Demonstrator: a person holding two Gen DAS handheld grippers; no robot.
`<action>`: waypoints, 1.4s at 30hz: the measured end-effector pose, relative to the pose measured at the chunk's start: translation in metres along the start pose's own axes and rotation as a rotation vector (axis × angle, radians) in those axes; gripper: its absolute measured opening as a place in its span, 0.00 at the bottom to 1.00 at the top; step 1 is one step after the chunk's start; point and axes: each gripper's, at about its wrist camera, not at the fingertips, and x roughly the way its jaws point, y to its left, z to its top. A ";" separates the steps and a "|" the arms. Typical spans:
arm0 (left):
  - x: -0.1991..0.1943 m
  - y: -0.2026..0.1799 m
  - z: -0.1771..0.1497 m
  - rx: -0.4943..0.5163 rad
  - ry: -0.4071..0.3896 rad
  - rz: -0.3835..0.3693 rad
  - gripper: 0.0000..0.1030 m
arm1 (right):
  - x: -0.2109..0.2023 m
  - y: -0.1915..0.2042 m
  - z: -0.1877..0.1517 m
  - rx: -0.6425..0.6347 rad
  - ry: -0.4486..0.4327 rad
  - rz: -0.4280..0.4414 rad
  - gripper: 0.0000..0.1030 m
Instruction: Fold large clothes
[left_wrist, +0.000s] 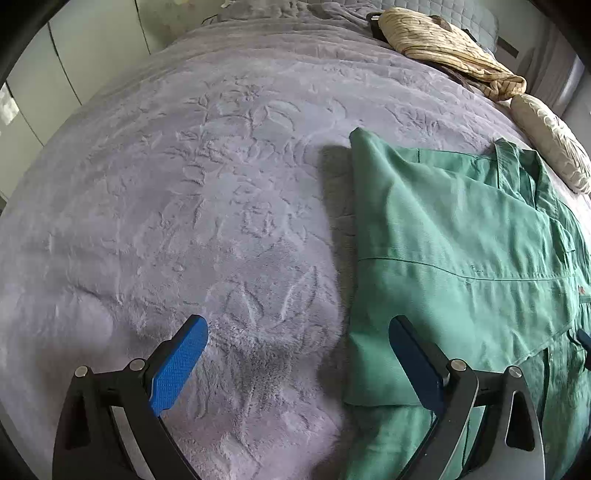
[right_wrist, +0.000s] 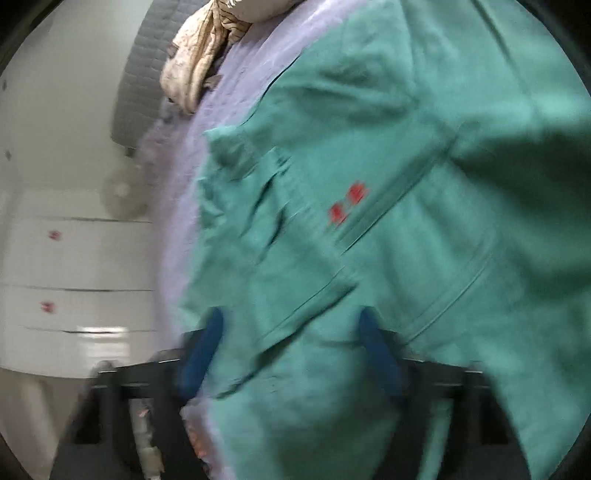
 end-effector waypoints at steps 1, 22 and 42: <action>-0.001 -0.002 0.000 0.003 -0.002 0.000 0.96 | 0.006 0.001 0.000 0.006 -0.002 -0.010 0.76; -0.030 -0.079 -0.018 0.035 -0.020 -0.033 0.96 | 0.011 -0.014 0.008 0.087 -0.067 0.028 0.59; -0.043 -0.167 -0.032 0.207 -0.014 -0.059 1.00 | -0.031 -0.031 -0.009 0.019 -0.046 -0.113 0.07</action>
